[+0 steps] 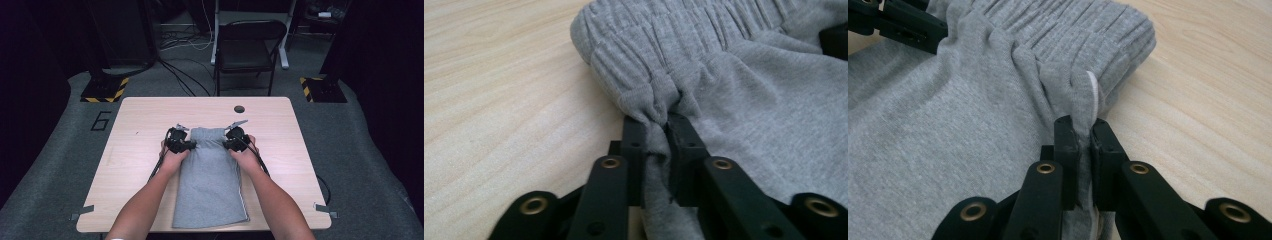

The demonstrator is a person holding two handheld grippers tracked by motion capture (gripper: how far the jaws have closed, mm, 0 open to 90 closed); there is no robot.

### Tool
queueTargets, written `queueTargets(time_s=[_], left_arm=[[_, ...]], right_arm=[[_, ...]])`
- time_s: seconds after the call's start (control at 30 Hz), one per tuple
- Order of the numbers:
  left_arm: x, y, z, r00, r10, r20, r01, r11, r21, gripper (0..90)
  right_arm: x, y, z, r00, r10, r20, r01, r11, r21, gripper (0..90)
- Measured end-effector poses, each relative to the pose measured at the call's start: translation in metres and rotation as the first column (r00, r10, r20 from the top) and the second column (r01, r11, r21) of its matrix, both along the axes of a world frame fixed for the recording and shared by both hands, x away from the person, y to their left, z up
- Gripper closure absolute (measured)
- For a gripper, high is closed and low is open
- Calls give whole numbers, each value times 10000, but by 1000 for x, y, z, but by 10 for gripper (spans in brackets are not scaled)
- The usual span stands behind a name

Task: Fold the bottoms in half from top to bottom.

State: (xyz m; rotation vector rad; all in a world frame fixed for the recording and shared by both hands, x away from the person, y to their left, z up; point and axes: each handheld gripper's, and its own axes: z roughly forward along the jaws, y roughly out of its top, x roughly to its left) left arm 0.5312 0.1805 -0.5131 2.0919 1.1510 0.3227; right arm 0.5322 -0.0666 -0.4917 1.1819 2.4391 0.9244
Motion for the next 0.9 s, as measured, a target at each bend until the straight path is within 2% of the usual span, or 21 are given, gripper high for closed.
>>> queueTargets(time_s=[0.17, 0.23, 0.27, 0.33, 0.4, 0.53, 0.6, 0.7, 0.9], left_arm=[[-4, 5, 13, 9990, -84, 447, 87, 10000, -49, 839], [-5, 5, 15, 9984, -69, 560, 77, 9999, -143, 840], [-7, 6, 21, 9967, 17, 809, 1, 9998, -220, 841], [-8, 7, 27, 9945, 83, 1044, -51, 9995, -314, 841], [-9, 9, 31, 9933, 143, 1151, -96, 9991, -410, 841], [-9, 12, 43, 9903, 83, 1390, -15, 9988, -491, 840], [-10, 11, 49, 9876, -6, 1568, 78, 9990, -447, 840], [-11, 11, 54, 9852, -12, 1712, 98, 9987, -494, 840], [-10, 16, 70, 9772, -174, 2117, 354, 9960, -816, 839]], right_arm=[[-5, -4, 7, 9997, 121, 196, -130, 9989, 455, 842], [-7, -6, 11, 9985, 301, 460, -326, 9980, 544, 842], [-8, -7, 14, 9984, 295, 475, -321, 9980, 544, 842], [-8, -7, 19, 9973, 352, 644, -394, 9971, 652, 842], [-9, -5, 25, 9953, 334, 908, -393, 9972, 642, 842], [-10, -6, 34, 9914, 509, 1202, -605, 9952, 775, 842], [-10, -7, 38, 9915, 382, 1245, -497, 9947, 904, 842], [-10, -8, 45, 9902, 304, 1361, -431, 9948, 918, 842], [-10, -9, 57, 9820, 504, 1820, -651, 9950, 755, 842]])
